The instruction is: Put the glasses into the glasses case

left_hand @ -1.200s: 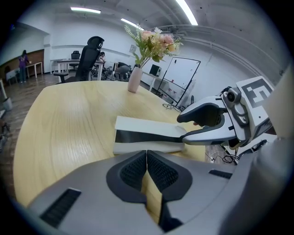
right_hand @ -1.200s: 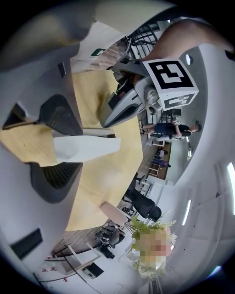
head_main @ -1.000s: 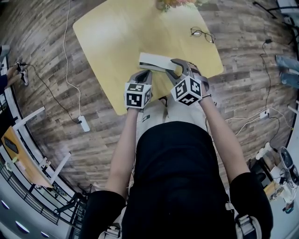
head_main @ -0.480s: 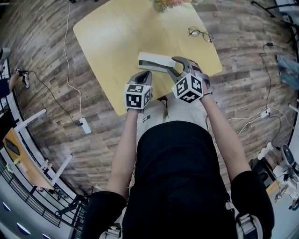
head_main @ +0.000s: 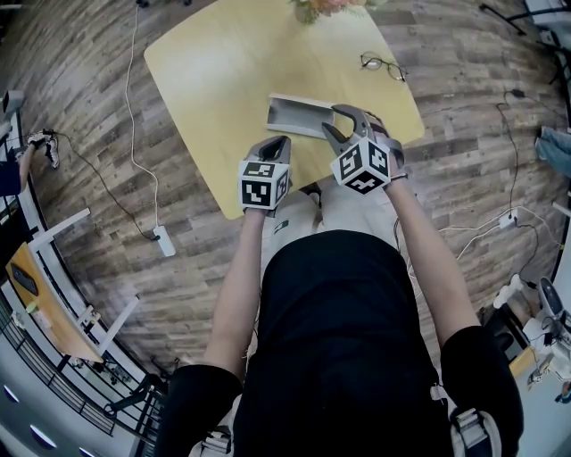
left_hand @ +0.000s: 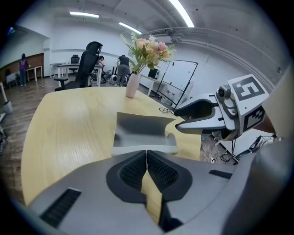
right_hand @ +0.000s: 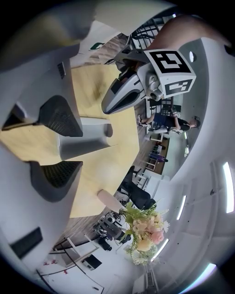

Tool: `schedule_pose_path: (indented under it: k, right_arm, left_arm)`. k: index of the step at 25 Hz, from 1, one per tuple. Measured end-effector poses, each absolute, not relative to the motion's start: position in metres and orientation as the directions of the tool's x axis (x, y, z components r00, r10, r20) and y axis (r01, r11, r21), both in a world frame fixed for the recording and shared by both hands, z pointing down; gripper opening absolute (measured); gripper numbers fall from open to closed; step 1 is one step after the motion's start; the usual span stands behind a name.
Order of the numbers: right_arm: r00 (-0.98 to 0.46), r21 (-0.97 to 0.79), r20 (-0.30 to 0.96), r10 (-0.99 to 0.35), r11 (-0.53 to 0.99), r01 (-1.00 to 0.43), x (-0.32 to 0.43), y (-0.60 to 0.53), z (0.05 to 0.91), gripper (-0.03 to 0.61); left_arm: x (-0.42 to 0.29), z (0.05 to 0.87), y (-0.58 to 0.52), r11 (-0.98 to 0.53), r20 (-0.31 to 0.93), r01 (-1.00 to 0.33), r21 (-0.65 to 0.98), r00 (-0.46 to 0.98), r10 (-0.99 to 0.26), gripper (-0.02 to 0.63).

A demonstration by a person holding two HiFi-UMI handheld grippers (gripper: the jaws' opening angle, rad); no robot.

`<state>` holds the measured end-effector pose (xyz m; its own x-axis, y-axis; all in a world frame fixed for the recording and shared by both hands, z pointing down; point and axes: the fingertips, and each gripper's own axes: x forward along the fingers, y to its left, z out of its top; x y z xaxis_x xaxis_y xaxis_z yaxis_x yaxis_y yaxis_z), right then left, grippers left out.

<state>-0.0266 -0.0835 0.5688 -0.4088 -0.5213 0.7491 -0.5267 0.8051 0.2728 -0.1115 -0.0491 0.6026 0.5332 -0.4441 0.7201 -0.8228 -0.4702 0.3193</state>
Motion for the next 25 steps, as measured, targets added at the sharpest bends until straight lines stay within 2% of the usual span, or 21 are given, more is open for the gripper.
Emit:
schedule_pose_path:
  k: [13,25]
  right_arm:
    - [-0.398,0.298,0.728,-0.558,0.781,-0.550,-0.005,-0.084,0.548,0.181]
    - [-0.359,0.315,0.710,-0.606,0.729,-0.607,0.088,-0.123,0.530,0.181]
  left_arm:
    - [-0.102,0.577,-0.052,-0.488,0.697,-0.817,0.307,0.542,-0.470,0.023]
    - [-0.068,0.555,-0.065,-0.474,0.697,-0.836,0.276,0.513,-0.500,0.023]
